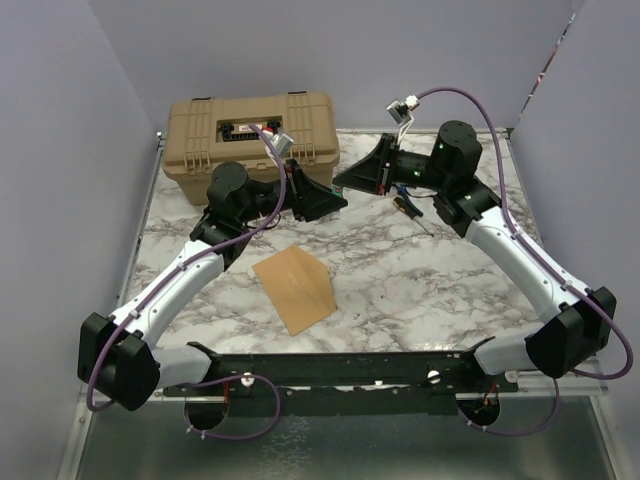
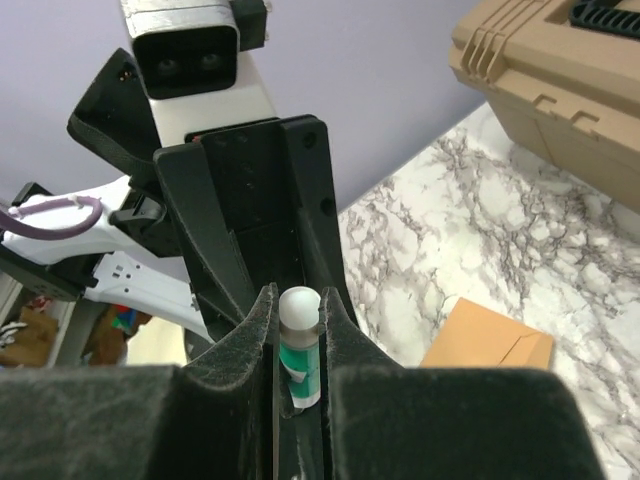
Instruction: Place the letter into the envelope and seal it
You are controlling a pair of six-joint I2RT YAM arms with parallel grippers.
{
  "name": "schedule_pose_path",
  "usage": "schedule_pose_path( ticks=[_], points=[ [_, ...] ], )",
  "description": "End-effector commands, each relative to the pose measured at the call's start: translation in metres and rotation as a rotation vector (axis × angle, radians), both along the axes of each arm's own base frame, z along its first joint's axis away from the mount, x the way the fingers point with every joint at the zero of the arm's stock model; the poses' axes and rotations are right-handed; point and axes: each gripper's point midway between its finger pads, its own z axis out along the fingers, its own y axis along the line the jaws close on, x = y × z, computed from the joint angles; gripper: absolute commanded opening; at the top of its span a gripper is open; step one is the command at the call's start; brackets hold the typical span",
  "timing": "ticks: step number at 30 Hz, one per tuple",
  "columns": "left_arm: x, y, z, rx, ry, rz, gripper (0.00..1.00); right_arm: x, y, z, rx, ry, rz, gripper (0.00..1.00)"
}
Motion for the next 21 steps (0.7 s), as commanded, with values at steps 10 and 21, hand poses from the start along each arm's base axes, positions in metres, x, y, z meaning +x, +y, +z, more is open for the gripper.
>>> schedule_pose_path(
  ticks=[10, 21],
  points=[
    [-0.006, 0.001, 0.003, 0.003, -0.016, -0.028, 0.0, -0.005, 0.006, 0.001, -0.044, -0.023, 0.069, 0.17],
    [0.06, 0.033, 0.027, -0.211, 0.12, 0.41, 0.0, 0.02, -0.019, 0.012, 0.045, -0.067, -0.326, 0.91]
  ],
)
